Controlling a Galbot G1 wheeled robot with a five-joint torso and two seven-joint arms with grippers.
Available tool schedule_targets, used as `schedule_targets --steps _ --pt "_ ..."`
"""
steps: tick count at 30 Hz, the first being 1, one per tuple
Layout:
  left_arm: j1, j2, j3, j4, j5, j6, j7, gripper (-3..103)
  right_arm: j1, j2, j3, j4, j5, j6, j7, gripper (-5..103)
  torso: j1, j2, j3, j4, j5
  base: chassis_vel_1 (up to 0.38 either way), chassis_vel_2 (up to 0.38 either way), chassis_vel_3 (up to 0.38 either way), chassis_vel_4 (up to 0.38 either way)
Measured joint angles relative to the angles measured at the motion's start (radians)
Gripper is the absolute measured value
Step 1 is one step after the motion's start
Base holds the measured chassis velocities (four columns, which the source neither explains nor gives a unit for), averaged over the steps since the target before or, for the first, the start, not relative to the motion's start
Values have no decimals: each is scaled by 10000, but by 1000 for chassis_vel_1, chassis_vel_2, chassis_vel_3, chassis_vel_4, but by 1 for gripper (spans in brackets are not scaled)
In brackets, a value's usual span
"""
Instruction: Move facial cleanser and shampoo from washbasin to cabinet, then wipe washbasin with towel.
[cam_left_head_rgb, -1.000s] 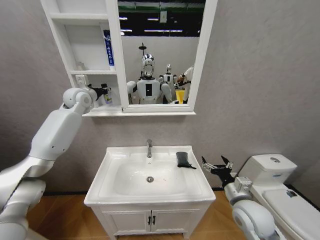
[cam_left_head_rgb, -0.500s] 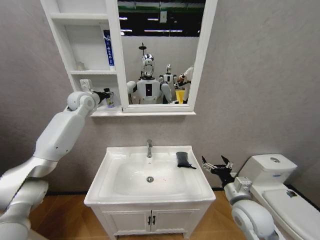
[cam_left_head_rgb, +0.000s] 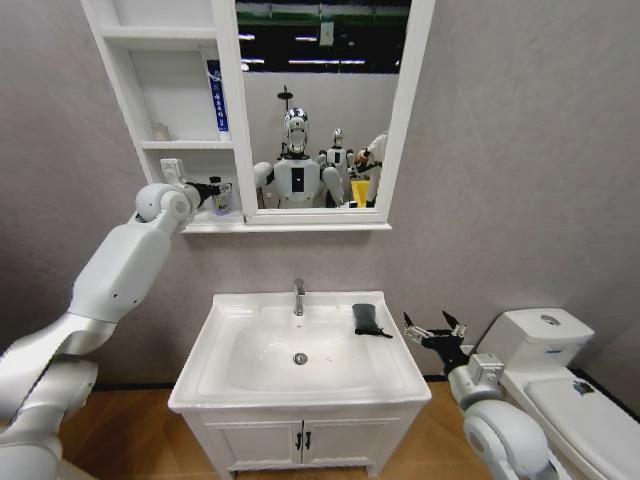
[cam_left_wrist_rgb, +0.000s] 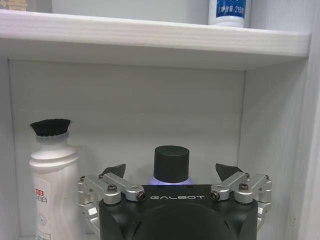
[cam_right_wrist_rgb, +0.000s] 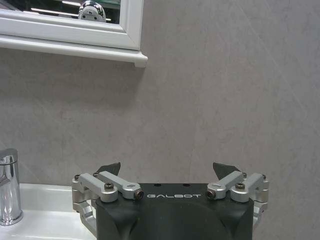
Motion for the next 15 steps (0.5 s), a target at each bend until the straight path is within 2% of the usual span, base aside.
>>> schedule_targets --steps 8,10,11,13,14,15 --pt "550 449 -304 -959 -47 -86 -50 100 53 -42 -116 10 18 3 6 100 0 0 0 -1 1 0 0 0 0" --pt "1122 818 -655 -1700 -119 -95 -280 100 115 -93 -232 42 35 -47 6 100 0 0 0 1 1 0 0 0 0" --pt "1122 818 -655 -1700 -119 -95 -280 100 115 -93 -232 42 35 -47 6 100 0 0 0 1 1 0 0 0 0" --pt "1761 1175 -1065 -2502 -472 -97 -575 100 101 -195 -251 143 125 -102 3 100 1 0 0 2 -4 0 0 0 0" --pt "1761 1175 -1065 -2502 -472 -97 -575 100 101 -195 -251 143 125 -102 3 100 1 0 0 2 -4 0 0 0 0" --pt "2224 1457 -1341 -3144 -641 -132 -793 100 79 -259 -248 233 258 -147 12 100 1 0 0 1 0 0 0 0 0"
